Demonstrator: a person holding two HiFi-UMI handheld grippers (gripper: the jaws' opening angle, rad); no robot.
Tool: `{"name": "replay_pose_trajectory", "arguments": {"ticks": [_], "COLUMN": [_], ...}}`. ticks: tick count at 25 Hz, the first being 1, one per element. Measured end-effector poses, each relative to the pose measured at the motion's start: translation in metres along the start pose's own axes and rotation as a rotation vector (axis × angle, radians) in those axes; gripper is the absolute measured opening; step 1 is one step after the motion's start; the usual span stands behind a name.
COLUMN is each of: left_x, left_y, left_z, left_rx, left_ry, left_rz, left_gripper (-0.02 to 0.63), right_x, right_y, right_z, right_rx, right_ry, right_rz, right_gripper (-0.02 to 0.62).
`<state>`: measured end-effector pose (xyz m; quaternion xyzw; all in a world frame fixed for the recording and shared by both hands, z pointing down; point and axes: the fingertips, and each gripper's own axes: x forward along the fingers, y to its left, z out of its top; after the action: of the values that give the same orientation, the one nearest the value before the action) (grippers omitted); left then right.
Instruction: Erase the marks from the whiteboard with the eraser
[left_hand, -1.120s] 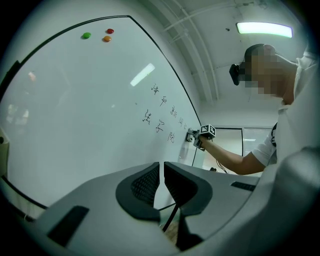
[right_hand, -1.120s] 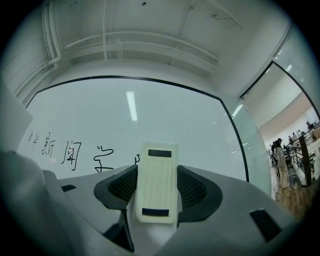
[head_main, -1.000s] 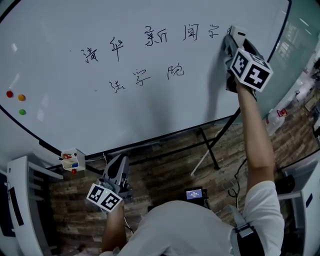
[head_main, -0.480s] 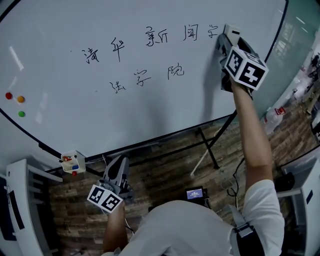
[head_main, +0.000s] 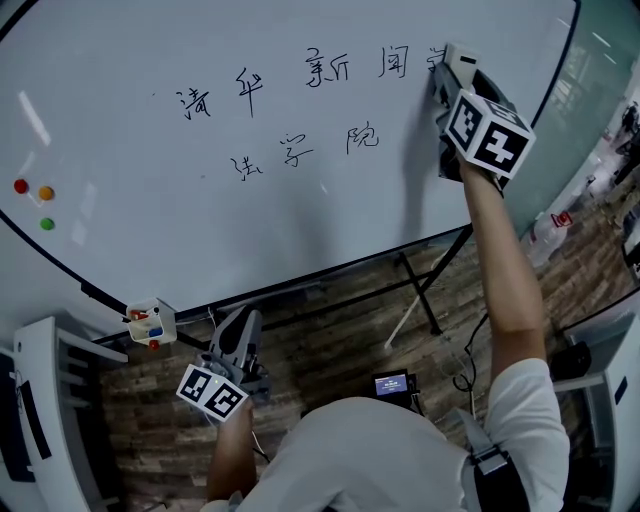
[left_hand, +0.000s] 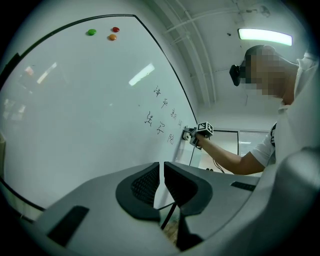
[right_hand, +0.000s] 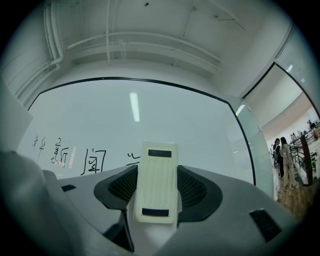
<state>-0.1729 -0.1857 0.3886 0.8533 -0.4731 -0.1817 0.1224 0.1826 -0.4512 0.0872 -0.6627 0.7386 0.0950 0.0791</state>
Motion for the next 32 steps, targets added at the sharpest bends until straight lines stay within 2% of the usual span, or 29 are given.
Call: {"name": "replay_pose_trajectory", "arguments": {"ticks": [5, 11, 32], "left_x": [-0.007, -0.015, -0.034], "left_y": [0.01, 0.019, 0.027], "left_z": [0.004, 0.004, 0.011], "left_rx": [-0.003, -0.009, -0.006], "left_ry": [0.009, 0.016, 0.036], "left_rz": [-0.008, -0.024, -0.031], "left_gripper": [0.018, 0.018, 0.018], "right_x": [-0.001, -0.005, -0.017], "right_y": [0.018, 0.059, 0.123], "right_z": [0.0, 0.003, 0.007], "right_rx": [-0.007, -0.041, -0.03], "right_ry": [0.0, -0.016, -0.016], "right_rz": [0.008, 0.053, 0.107], "right_gripper": [0.259, 0.259, 0.259]}}
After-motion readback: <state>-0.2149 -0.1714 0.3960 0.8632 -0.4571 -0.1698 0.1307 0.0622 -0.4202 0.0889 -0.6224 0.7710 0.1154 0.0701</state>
